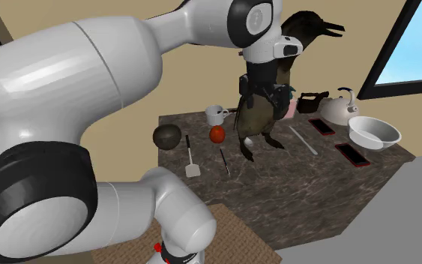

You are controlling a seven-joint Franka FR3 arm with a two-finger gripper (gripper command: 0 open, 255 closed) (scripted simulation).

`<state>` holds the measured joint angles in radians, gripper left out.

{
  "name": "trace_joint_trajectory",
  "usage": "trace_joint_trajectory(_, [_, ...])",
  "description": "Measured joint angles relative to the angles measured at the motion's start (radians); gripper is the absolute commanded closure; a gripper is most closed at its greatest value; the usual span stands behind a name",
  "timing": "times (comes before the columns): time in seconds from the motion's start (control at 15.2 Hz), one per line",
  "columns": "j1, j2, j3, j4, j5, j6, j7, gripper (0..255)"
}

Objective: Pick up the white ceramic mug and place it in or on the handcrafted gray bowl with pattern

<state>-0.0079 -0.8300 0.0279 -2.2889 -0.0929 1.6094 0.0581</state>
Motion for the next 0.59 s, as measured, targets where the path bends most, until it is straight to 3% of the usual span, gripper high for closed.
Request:
trace_joint_trajectory(0.26, [0.009,0.025,0.038,-0.016,0.022,0.031,0.045,0])
trace_joint_trajectory(0.59, [0.030,0.105,0.139,-0.030,0.073,0.105,0.163,0])
